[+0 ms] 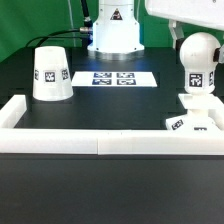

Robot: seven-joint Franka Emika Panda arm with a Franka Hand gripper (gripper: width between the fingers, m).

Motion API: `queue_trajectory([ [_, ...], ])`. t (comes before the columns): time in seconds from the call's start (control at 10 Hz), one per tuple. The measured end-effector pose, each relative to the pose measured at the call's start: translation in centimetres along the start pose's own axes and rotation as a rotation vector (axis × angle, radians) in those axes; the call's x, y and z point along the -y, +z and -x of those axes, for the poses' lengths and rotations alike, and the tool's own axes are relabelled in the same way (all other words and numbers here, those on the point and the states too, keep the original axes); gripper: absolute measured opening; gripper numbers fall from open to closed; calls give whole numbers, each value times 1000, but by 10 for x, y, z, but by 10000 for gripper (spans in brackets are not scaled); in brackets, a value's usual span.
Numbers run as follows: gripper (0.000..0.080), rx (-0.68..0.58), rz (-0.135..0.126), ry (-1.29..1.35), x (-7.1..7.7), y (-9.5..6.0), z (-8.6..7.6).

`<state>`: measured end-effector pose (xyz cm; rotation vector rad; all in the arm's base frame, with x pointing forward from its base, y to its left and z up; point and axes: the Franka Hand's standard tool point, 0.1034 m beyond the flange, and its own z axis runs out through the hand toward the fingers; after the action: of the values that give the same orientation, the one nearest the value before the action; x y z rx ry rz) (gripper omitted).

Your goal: Assemble lamp

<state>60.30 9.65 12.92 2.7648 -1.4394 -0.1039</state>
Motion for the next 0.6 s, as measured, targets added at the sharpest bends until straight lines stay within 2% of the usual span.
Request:
queue_trajectory([
  [0.3,577,18,-9,74,0,0,-1],
  [0.5,685,18,-10,4,0,0,0],
  [0.6,685,18,-11,-69,0,0,-1],
])
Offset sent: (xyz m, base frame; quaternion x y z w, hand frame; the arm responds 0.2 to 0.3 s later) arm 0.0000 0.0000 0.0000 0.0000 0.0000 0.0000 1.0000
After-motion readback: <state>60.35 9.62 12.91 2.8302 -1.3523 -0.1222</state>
